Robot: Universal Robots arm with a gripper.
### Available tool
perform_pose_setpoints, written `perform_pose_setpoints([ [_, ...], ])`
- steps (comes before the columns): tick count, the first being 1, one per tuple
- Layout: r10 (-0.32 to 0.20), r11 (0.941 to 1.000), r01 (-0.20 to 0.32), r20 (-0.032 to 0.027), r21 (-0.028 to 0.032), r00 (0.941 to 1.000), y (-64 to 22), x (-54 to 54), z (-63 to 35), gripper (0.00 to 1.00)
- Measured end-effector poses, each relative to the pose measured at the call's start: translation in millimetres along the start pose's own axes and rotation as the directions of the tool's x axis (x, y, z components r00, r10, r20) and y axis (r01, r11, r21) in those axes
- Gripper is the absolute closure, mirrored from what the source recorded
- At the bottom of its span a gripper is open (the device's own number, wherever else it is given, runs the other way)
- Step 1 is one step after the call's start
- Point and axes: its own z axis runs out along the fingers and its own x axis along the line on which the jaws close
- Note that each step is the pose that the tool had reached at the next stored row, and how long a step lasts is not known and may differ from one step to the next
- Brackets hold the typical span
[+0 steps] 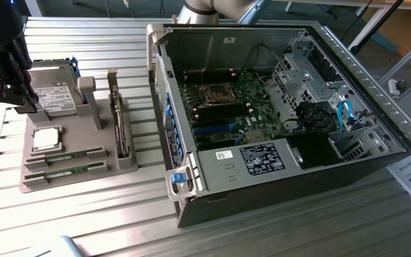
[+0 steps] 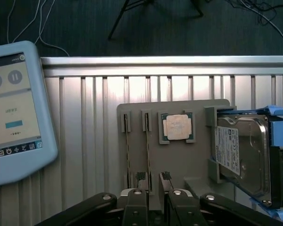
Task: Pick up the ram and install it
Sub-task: 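Pick up the ram and move it above insertion slot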
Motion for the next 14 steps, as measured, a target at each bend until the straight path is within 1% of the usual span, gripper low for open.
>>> perform_pose_setpoints([
  [2, -0.029, 0.9996, 0.029, -0.0009, -0.0006, 0.9996, 0.0, 0.0, 0.0, 0.76],
  [3, -0.036, 0.9994, 0.036, -0.0011, -0.0007, 0.9994, 0.0, 0.0, 0.0, 0.76],
  [11, -0.036, 0.9994, 0.036, -0.0011, -0.0008, 0.9994, 0.0, 0.0, 0.0, 0.76],
  [14, -0.036, 0.9994, 0.036, -0.0007, -0.0007, 0.9994, 0.0, 0.1, 2.0, 0.76],
])
